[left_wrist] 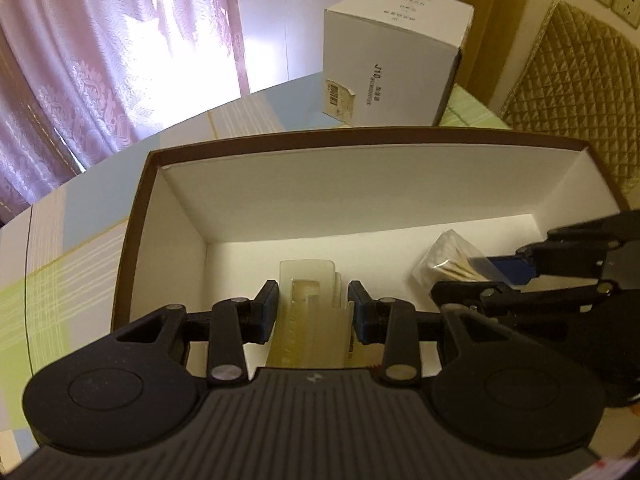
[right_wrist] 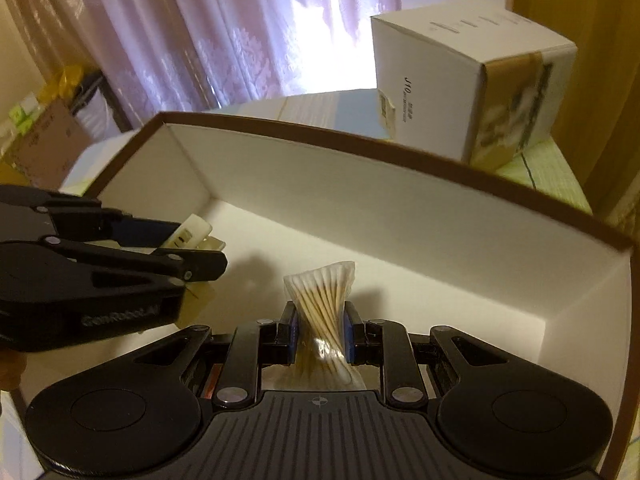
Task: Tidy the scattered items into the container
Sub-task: 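Carry the white clip and the cotton swab bag over the box with both tools, then open both tools to drop the white clip and swab bag into the box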
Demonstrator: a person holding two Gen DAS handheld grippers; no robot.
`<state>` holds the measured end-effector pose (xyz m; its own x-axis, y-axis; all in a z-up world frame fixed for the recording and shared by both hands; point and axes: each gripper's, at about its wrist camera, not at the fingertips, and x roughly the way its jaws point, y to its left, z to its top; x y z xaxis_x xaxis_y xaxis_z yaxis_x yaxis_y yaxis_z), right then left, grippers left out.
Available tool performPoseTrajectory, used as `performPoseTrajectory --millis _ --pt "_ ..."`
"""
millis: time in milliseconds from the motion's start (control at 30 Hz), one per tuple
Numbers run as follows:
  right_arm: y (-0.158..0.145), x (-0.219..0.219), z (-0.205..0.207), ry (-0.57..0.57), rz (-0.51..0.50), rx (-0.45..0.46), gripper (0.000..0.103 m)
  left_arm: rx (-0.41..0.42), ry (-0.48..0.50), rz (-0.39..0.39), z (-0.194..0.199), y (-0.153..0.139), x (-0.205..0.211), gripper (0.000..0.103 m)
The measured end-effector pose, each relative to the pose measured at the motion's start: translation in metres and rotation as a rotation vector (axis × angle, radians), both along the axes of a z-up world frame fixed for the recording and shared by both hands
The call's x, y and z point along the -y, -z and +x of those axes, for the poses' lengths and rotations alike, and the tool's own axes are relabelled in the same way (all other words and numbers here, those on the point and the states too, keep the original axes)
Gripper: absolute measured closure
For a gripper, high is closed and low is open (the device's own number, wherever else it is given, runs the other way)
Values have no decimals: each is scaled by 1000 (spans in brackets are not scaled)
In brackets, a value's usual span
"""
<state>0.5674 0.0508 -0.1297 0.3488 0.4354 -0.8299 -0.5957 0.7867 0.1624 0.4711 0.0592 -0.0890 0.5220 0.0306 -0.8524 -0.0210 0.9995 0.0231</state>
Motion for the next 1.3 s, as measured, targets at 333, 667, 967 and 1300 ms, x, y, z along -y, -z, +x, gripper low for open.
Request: performPoseTrajectory --millis 333,667,967,1300 --pt "6 -6 9 -12 -23 -6 78 0 -14 20 10 3 -4 60" --pt "-3 -2 -2 -49 -49 46 12 8 -7 32 1 -5 -6 45" --pt "-15 5 -22 -91 -116 87 2 40 13 17 -22 -25 -5 18" --pt "-45 28 -58 -64 -75 154 2 119 54 70 -72 -68 4 12"
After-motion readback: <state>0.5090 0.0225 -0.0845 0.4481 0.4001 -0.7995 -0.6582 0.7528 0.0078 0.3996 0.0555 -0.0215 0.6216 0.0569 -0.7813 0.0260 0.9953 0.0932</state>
